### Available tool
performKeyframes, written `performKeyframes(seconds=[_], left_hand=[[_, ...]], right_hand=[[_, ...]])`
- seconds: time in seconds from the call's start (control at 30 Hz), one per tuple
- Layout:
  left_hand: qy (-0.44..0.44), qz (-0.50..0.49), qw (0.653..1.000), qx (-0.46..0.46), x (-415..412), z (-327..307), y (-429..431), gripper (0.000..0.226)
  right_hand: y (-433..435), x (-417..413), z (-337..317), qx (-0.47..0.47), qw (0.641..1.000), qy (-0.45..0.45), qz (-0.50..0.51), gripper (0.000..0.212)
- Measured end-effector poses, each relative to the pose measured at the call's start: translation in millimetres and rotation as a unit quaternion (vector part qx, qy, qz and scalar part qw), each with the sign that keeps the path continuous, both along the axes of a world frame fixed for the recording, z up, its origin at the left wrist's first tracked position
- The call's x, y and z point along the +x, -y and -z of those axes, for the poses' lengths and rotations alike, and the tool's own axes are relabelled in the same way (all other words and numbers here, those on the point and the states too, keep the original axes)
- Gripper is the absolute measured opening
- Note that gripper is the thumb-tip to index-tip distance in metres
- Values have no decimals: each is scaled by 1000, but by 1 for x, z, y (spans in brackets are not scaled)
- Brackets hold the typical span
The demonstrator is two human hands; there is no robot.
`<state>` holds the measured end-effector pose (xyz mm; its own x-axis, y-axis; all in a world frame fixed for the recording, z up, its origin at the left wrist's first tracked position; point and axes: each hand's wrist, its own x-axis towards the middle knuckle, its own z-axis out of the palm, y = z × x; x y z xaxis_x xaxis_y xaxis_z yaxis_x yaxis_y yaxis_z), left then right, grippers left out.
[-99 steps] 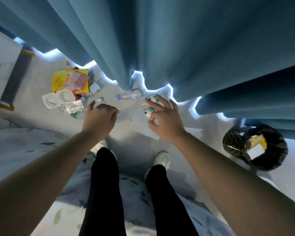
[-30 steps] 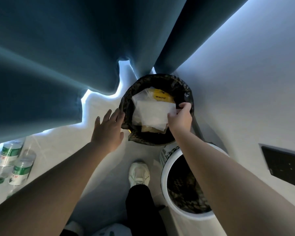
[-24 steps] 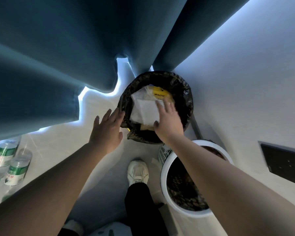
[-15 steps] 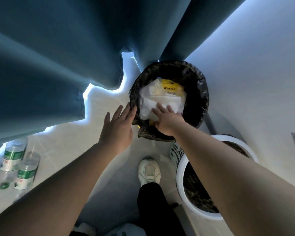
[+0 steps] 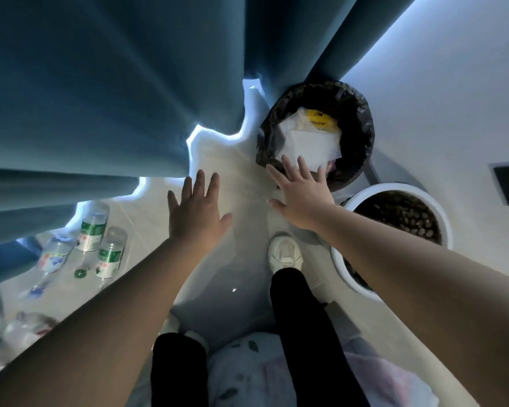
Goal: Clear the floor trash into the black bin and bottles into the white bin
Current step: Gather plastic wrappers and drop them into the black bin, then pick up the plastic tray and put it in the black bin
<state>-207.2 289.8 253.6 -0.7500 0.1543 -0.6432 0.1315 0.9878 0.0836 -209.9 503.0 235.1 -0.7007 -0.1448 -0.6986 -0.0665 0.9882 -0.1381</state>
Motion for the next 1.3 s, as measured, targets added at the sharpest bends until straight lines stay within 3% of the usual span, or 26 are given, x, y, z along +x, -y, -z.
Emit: performKeyframes(seconds=[0.4, 0.8, 1.07, 1.3], left_hand=[[24, -147, 982, -114, 142, -43, 231, 85], [63, -337, 931, -128, 294, -99, 463, 86], [88, -452, 878, -129, 349, -136, 526, 88], [111, -515, 840, -129, 390, -107, 581, 88]], right_hand=[[235, 60, -44, -24, 986, -11, -165, 73], [489, 152, -99, -32, 943, 10, -331, 75], [572, 163, -137, -40, 907, 7, -419, 75], [658, 180, -129, -34, 874, 25, -484, 73]])
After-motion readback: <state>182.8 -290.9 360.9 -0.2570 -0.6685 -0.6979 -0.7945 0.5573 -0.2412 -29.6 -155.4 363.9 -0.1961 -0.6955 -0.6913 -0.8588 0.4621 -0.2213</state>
